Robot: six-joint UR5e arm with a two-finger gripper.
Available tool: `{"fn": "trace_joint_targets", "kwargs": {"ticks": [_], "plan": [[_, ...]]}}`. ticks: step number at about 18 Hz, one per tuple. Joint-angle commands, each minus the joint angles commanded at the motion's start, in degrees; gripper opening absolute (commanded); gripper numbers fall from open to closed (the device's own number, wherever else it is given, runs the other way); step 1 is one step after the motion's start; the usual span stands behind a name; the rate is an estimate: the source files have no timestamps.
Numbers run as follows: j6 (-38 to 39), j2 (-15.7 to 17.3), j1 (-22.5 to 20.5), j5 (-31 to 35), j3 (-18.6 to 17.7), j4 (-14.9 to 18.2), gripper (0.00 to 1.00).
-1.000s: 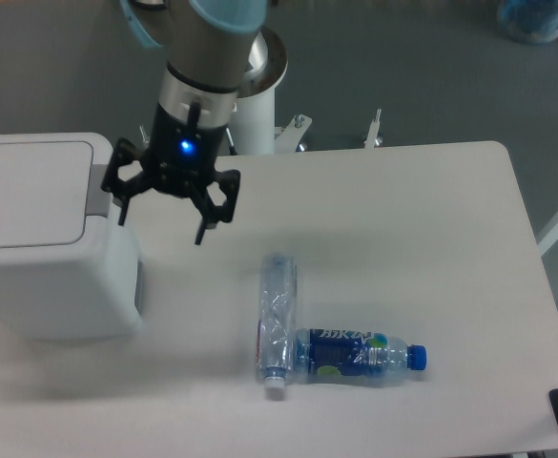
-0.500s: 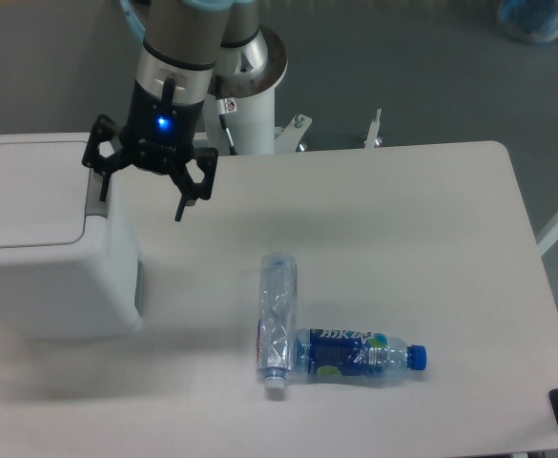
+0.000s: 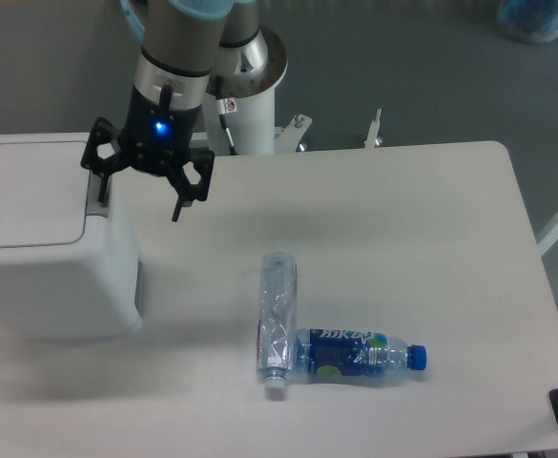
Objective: Open the trash can
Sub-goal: 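Push the gripper against the lid to flip it open, then lift the gripper away from the opened trash can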
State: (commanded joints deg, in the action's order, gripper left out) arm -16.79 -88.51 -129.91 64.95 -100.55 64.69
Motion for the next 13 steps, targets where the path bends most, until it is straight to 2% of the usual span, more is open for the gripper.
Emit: {"fn": "trace_joint_targets", "kwargs": {"ticks": [7, 13], "plan": [[0.0, -0.1, 0.0, -0.1, 0.3, 0.0, 1.0], [-1.0, -0.4, -0.3, -0.1, 2.5, -0.3, 1.0]]}}
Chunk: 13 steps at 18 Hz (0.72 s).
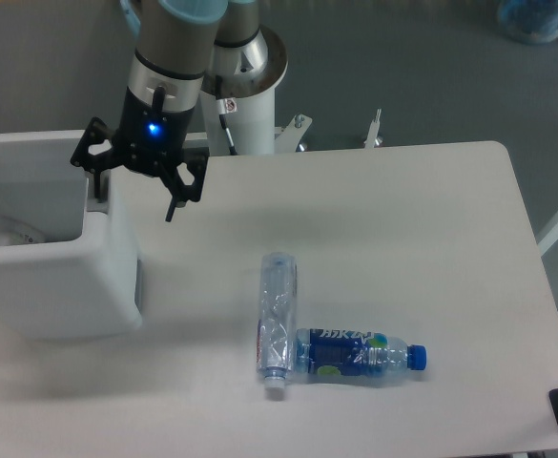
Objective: Open the trash can
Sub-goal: 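Lift the gripper away from the opened trash can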
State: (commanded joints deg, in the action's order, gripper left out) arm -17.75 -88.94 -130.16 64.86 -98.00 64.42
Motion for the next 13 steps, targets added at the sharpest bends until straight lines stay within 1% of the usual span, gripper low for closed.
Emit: {"fn": "trace_joint_targets", "kwargs": {"ticks": [2, 4, 5, 8, 11, 13], "plan": [[0.0, -0.3, -1.0, 0.2, 0.9, -0.5, 1.0], [-0.7, -0.4, -3.2, 0.5, 1.1, -0.9, 1.0], [-2.4, -0.4, -4.3, 0.8, 0.8, -1.1, 1.0], [-11.3, -0.9, -8.0, 0.8, 0.4, -1.5, 1.0], [-19.0, -4.6, -11.8, 0.8, 1.1, -1.8, 1.0], [-24.4, -7.5, -14.4, 1.7, 1.3, -2.9, 1.0]]}}
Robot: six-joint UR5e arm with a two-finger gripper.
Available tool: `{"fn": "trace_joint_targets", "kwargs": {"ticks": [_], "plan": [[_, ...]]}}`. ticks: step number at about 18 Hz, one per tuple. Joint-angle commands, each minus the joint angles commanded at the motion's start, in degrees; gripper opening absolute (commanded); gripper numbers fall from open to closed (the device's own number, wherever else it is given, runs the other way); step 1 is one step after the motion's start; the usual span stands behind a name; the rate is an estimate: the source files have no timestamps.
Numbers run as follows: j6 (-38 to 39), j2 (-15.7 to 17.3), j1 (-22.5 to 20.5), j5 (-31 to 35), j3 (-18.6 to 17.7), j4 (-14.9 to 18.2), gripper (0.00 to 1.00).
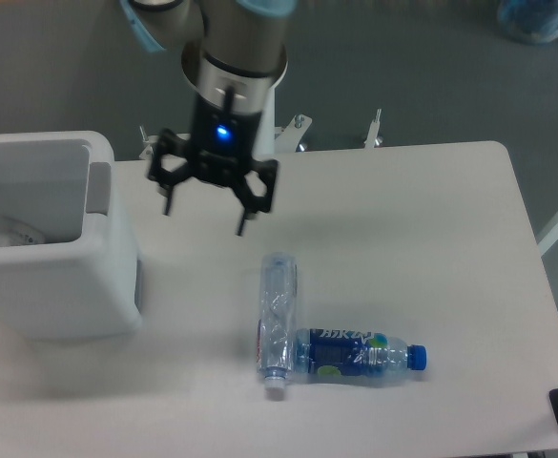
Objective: Open the trash can
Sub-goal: 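Lift the gripper away from the opened trash can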
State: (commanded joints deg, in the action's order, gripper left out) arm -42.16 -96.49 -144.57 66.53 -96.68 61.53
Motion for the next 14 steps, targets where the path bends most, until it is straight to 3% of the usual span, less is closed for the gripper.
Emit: {"fn": "trace_joint_targets", "kwargs": {"ticks": [4, 9, 14], "plan": [[-4.0, -3.7, -3.1, 12.3, 0.3, -4.1, 1.0], [-24.3, -9.3, -7.3, 15.7, 2.7, -4.3, 1.0], [-27.1, -14.4, -7.8, 19.0, 7.4, -4.6, 1.0]]}}
